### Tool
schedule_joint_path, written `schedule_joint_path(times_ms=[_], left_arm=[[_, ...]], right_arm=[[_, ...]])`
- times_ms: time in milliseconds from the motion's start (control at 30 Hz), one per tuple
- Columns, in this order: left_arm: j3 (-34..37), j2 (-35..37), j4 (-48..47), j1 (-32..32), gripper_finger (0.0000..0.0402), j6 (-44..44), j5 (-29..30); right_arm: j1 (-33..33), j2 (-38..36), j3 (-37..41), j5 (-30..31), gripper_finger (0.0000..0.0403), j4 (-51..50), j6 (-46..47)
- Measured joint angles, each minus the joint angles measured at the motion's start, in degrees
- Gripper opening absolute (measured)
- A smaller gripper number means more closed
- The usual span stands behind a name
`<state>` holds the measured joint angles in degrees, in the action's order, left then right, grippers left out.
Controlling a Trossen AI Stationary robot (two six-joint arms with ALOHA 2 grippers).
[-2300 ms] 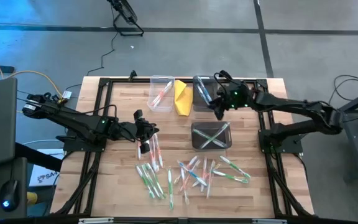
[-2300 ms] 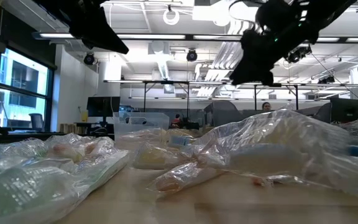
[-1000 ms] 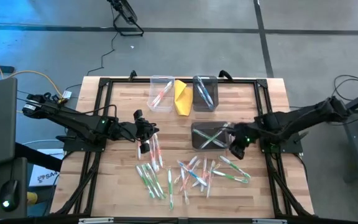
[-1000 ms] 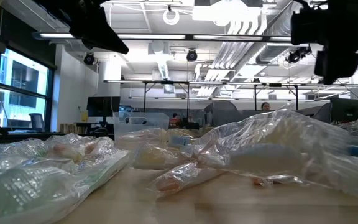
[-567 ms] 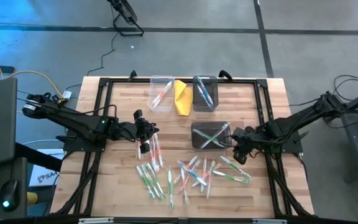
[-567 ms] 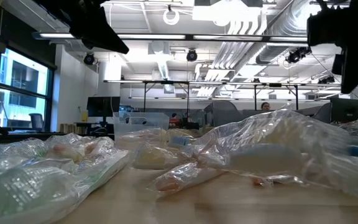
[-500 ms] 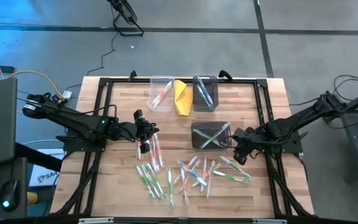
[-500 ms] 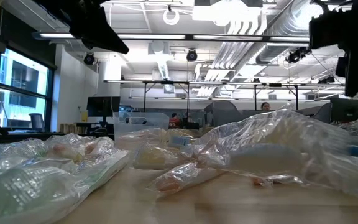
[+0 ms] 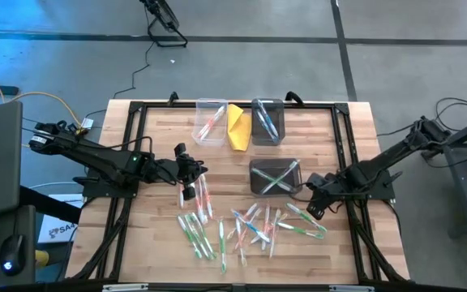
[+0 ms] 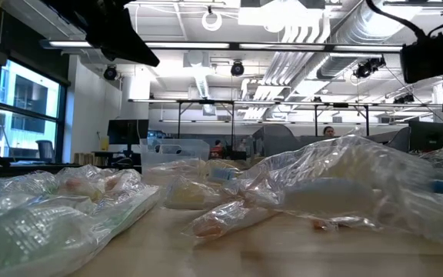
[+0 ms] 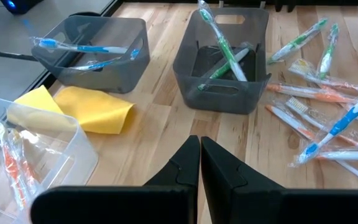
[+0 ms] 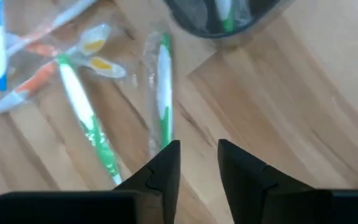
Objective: Pick & Place Toothbrushes
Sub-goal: Put the green toothbrush into the bottom black transparent bin
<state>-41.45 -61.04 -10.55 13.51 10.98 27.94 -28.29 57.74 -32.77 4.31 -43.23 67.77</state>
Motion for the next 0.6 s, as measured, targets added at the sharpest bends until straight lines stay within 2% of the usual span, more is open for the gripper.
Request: schedule_joint_path(times_ms=[167,267,600], left_arm=[[0.0,0.0,0.0,0.0,0.001,0.0,0.0],[0.0,0.0,0.0,0.0,0.001,0.0,0.0],[0.0,0.0,0.0,0.0,0.001,0.0,0.1]], right_arm=[[-2.3,0.4,0.0,0.6,0.0146,5.1,-2.9],[-3.7,1.9,0.0,0.5,0.0159,7.9,-3.9],[-5.6,13.0,0.0,0.5,0.015,9.2,-3.0]])
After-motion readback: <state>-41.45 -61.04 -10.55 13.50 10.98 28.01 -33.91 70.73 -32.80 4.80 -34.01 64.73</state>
